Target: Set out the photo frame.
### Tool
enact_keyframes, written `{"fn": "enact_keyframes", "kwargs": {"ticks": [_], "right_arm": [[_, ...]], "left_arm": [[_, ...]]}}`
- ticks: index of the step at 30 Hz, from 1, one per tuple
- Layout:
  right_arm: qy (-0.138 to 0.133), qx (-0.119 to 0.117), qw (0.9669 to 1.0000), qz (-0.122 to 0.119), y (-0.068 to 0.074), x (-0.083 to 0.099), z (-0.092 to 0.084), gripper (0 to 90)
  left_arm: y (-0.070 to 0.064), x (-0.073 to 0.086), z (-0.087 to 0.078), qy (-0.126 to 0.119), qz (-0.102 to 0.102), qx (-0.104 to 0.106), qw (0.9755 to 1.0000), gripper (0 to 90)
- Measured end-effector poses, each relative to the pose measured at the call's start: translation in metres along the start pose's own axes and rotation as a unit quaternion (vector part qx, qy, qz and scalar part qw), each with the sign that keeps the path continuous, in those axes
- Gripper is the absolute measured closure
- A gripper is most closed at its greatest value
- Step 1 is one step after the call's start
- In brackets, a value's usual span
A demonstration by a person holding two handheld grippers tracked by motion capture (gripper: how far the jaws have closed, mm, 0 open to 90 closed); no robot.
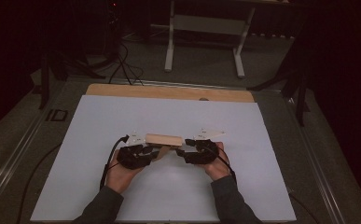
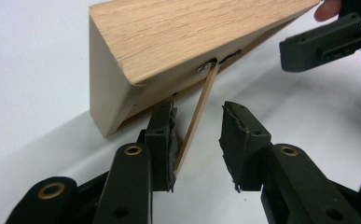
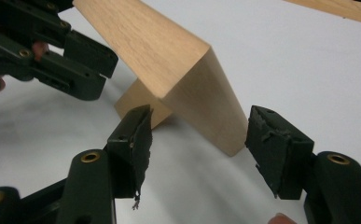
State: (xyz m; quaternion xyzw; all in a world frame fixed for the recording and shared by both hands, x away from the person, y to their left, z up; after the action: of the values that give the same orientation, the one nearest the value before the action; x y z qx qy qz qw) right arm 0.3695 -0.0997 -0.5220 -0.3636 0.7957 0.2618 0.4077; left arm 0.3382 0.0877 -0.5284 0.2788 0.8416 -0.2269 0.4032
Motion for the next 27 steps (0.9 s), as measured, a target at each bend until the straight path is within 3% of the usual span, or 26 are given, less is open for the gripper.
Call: {"fn": "enact_keyframes", "kwargs": {"ticks": [27], "right_arm": [[0.019, 0.01, 0.9998, 0.001, -0.007, 0.013, 0.004, 42.9]], "left_arm": [[-0.005, -0.007, -0.01, -0.016, 0.004, 0.003, 0.9999, 64.6]]}}
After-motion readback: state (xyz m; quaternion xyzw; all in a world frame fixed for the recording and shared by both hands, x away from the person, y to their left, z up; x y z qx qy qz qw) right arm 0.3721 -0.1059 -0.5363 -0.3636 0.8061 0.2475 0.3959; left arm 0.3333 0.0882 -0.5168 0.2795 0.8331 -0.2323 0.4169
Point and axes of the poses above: each handheld gripper's, and its own axes: z roughly forward along the jaws, x roughly out of its underside, y roughly to its left, the point moved 6 cm from there along z, roughly forward along the jaws, and after that the axes turned 2 degrees about -y, right-handed, at the moved point
